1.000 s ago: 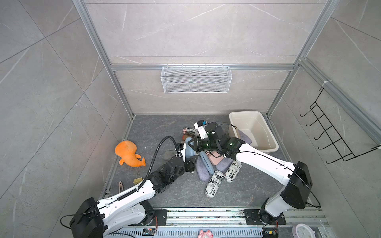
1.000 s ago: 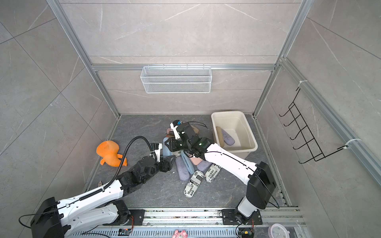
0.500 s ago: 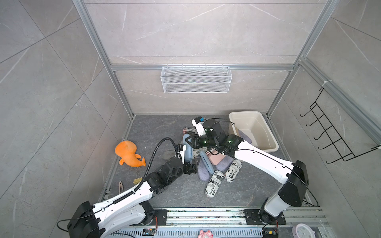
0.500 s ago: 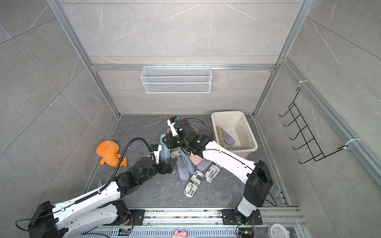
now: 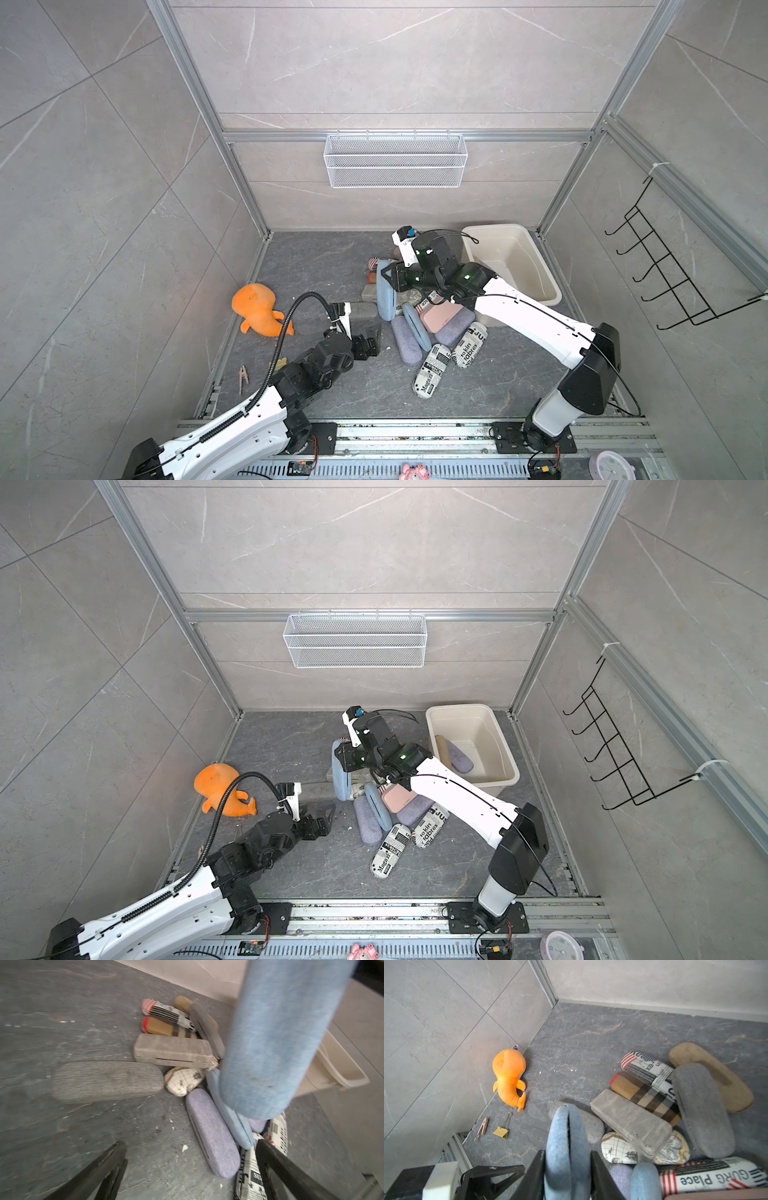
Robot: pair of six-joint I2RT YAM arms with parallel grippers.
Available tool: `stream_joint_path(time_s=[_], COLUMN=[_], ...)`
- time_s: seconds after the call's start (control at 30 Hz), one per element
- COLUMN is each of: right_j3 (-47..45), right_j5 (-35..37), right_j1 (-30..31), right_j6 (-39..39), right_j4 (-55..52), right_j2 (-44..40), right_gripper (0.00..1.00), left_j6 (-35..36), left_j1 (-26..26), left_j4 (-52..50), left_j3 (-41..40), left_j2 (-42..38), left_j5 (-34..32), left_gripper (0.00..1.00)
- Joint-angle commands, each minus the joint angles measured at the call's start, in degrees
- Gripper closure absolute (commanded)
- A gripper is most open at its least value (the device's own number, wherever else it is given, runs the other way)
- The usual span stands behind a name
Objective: Put the glasses cases into the storage boxes
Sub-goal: Place the glasses case in the storage box.
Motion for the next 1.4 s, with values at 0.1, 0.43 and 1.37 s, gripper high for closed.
stream_joint_path(time_s=[0.1,0.43,1.37], right_j3=[5.17,6.36,10.45], right_j5=[1.05,4.62,21.73], right_j1=[-6.38,-18.54,-39.33], right_j6=[-3.68,-6.74,-18.92], right_j4=[-6.46,-13.17,-17.26], right_j2=[-2.53,-6.54,9.40], right_gripper=[0.82,0.82,0.85], left_j6=[-11.31,-11.39,-7.35], left_j1=[0.52,1.13,2.48], left_j4=[-10.50,-8.81,-9.01], left_j3=[1.27,1.79,9.15], left_j2=[1.39,6.91,18.61], left_j5=[-11.32,-9.01,-1.61], left_gripper=[0.01,0.02,0.02])
